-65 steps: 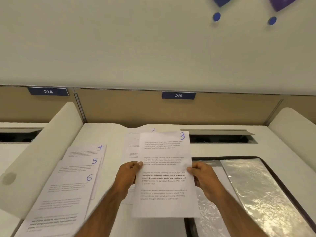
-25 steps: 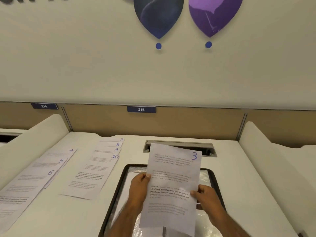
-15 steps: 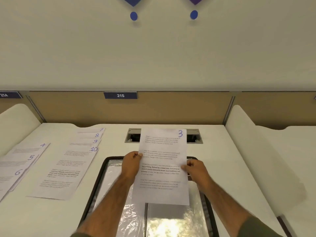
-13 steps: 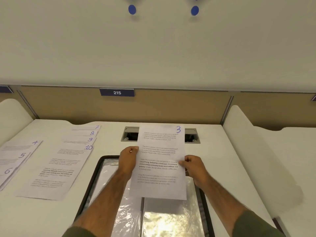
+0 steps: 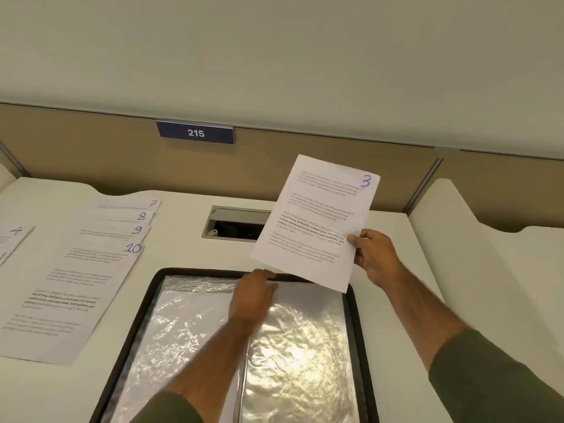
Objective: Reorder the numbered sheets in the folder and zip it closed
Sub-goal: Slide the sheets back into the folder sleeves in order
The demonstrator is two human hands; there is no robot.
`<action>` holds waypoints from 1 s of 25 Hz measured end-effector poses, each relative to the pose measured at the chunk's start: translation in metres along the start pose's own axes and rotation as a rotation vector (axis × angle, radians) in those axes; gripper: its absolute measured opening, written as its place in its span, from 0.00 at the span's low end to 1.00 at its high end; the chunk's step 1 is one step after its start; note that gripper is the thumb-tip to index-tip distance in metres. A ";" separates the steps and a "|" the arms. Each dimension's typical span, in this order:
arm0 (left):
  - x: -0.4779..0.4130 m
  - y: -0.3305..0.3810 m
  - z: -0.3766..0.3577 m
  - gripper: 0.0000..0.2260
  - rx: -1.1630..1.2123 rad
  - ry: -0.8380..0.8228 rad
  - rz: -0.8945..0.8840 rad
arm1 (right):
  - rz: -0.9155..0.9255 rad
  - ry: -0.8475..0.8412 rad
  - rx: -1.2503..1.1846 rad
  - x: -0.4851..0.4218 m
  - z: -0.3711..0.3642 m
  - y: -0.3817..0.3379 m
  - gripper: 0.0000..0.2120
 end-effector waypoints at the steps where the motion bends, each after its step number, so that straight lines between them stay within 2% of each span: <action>1: -0.003 0.004 -0.010 0.10 -0.116 -0.028 -0.065 | -0.002 0.003 -0.012 -0.006 -0.001 0.002 0.03; 4: -0.011 0.016 -0.030 0.16 -0.288 -0.092 -0.150 | -0.014 0.011 -0.030 -0.020 -0.004 0.010 0.03; 8: -0.017 0.031 -0.042 0.09 -0.353 -0.077 -0.231 | -0.014 0.006 -0.036 -0.034 -0.006 0.017 0.02; 11: -0.014 0.028 -0.048 0.16 -0.322 -0.057 -0.207 | -0.019 0.014 -0.031 -0.039 -0.007 0.022 0.02; 17: -0.016 0.028 -0.041 0.04 -0.253 -0.008 -0.192 | -0.015 0.012 -0.037 -0.045 -0.007 0.027 0.02; 21: -0.012 0.031 -0.038 0.03 -0.330 0.011 -0.251 | -0.019 0.023 -0.019 -0.046 -0.007 0.033 0.08; 25: -0.004 0.034 -0.036 0.05 -0.388 0.039 -0.334 | -0.018 0.036 -0.017 -0.045 -0.003 0.036 0.06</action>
Point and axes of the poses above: each hand's wrist, its own x-axis away from the middle knuckle, its own z-axis out of the back of the hand, y = z × x, the point moved 5 cm from there along -x, towards the middle knuckle, and after that the axes turned 4 degrees about z, right-handed, at the moved point
